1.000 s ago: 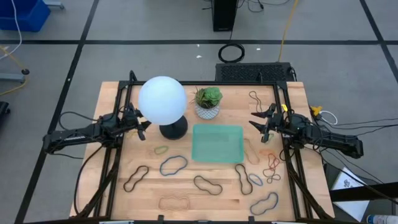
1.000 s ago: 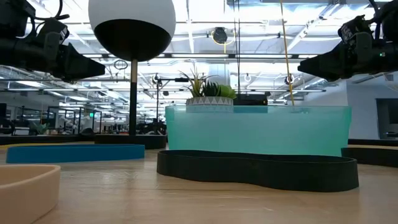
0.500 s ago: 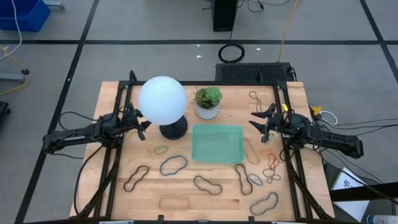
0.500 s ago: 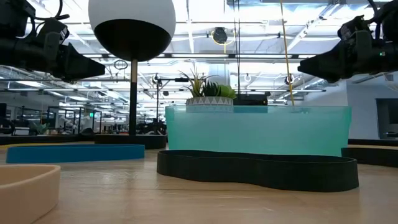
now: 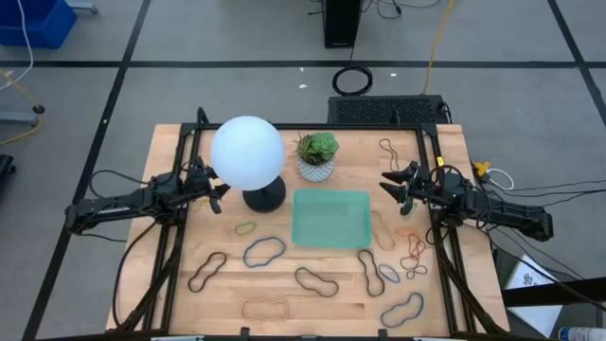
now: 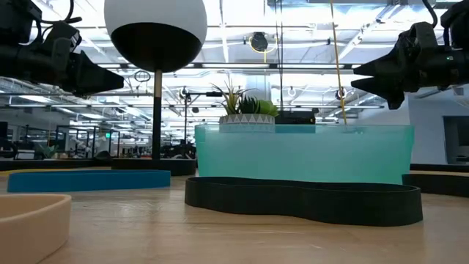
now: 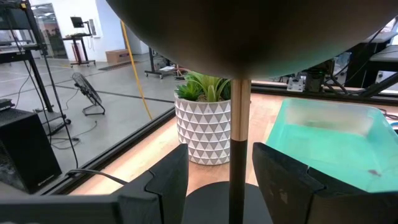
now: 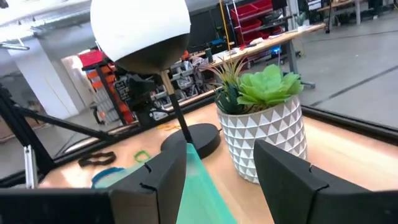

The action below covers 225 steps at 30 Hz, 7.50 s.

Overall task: Pick and place rubber bands into bin
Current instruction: Put the top brown rubber band into the blue bin, then put the right black rubber band into the blue bin

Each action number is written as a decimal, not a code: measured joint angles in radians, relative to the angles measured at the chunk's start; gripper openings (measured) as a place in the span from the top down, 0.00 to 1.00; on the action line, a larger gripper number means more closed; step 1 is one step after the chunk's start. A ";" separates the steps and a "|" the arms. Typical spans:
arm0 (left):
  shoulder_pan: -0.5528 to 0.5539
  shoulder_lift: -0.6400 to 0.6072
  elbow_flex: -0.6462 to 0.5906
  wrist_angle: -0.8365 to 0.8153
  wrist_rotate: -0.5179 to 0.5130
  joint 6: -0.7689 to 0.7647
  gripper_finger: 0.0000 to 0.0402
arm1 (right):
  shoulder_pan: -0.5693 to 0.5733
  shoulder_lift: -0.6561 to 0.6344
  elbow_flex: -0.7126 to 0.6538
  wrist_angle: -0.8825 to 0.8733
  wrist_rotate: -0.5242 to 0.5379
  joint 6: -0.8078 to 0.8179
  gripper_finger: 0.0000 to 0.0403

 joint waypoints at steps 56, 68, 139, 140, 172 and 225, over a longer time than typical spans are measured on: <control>0.000 0.000 0.000 0.012 -0.002 -0.046 0.54 | 0.238 0.919 0.453 -0.569 0.084 -0.086 0.55; 0.000 0.000 0.001 -0.004 -0.002 -0.048 0.54 | 0.277 1.018 0.412 -0.501 0.085 0.015 0.55; 0.000 0.000 0.001 -0.005 -0.003 -0.049 0.54 | 0.277 0.886 0.575 0.681 0.292 -0.468 1.00; 0.000 0.000 0.001 -0.005 -0.003 -0.049 0.54 | 0.277 0.911 0.604 0.635 0.286 -0.473 1.00; 0.000 0.000 0.000 -0.007 -0.003 -0.046 0.54 | 0.400 1.552 0.740 0.243 0.286 -0.370 1.00; 0.000 0.000 0.000 -0.008 -0.003 -0.044 0.54 | 0.399 1.245 0.738 -0.305 0.001 -0.055 0.61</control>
